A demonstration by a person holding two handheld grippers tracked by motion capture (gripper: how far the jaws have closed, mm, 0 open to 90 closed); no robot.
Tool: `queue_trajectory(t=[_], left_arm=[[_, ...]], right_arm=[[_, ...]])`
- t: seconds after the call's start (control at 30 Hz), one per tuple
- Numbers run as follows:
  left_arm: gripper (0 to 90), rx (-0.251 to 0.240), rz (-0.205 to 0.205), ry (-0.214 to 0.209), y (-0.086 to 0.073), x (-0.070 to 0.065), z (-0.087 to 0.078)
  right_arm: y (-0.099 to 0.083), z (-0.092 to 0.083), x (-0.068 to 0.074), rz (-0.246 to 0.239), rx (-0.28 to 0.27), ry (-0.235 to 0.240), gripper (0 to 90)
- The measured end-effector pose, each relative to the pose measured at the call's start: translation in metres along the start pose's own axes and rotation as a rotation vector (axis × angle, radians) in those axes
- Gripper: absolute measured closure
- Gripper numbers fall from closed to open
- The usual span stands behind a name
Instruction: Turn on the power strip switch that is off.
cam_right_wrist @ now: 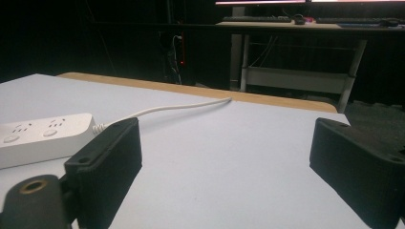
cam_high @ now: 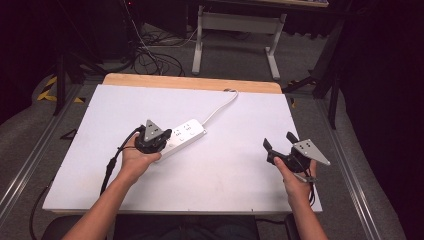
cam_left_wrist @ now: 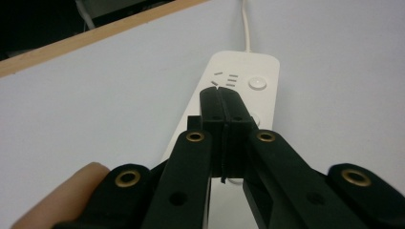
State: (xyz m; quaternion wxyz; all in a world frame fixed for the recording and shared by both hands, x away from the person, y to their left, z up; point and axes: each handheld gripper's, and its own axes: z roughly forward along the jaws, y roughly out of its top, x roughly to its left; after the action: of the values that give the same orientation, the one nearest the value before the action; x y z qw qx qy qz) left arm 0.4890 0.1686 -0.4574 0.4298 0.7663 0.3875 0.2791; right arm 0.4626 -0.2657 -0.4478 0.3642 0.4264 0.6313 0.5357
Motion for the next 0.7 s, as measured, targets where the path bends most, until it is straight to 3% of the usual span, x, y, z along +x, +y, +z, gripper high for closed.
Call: queue_trajectory(t=[0.57, 0.7], left_arm=[[90.0, 0.155, 0.005, -0.042, -0.005, -0.006, 0.016], [90.0, 0.166, 0.009, -0.035, -0.004, -0.006, 0.016]], right_arm=[[-0.001, 0.001, 0.0, 0.0, 0.014, 0.001, 11.2], [-0.001, 0.001, -0.001, 0.001, 0.013, 0.001, 11.2]])
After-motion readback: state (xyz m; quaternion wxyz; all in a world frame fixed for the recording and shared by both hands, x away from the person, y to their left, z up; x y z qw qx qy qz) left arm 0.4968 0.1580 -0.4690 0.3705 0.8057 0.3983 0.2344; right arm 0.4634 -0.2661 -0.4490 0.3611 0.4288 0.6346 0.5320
